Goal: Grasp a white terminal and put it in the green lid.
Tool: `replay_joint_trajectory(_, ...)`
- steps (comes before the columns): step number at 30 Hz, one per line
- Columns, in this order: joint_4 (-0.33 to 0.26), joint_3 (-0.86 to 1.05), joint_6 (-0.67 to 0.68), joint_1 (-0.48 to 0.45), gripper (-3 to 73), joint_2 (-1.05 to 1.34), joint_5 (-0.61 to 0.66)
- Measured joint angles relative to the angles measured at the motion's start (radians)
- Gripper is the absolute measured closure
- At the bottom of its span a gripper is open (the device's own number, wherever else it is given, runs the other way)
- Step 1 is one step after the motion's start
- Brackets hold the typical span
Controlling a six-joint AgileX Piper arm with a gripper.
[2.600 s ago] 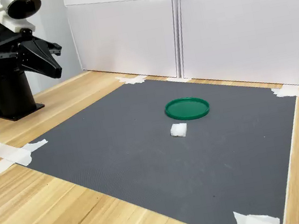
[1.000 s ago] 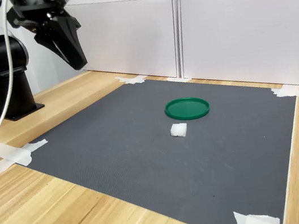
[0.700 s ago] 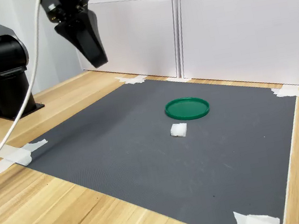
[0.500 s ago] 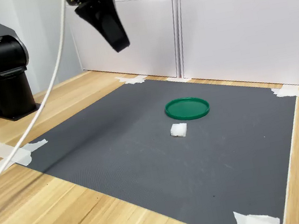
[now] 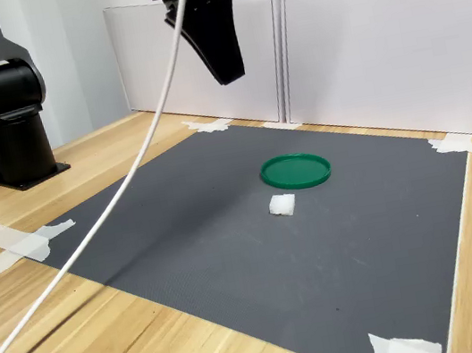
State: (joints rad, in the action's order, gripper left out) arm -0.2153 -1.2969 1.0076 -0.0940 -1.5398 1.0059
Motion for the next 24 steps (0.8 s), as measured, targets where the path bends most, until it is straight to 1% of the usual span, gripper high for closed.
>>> replay_joint_trajectory(2,0.007,-0.006,0.000,0.006,44.3,-0.020,-0.002)
replay_joint_trajectory(3,0.022,-0.007,-0.003,0.015,39.1,-0.028,-0.004)
replay_joint_trajectory(6,0.082,-0.009,-0.037,0.061,19.9,-0.051,-0.025)
replay_joint_trajectory(7,0.091,-0.009,-0.046,0.080,14.2,-0.058,-0.032)
replay_joint_trajectory(9,0.097,-0.013,-0.049,0.111,5.0,-0.068,-0.035)
replay_joint_trajectory(10,0.095,-0.016,-0.047,0.125,2.4,-0.071,-0.037)
replay_joint_trajectory(12,0.080,-0.026,-0.044,0.143,0.0,-0.077,-0.037)
replay_joint_trajectory(15,0.068,-0.043,-0.045,0.147,-1.2,-0.087,-0.027)
replay_joint_trajectory(24,0.079,-0.049,-0.041,0.147,-1.3,-0.200,-0.050)
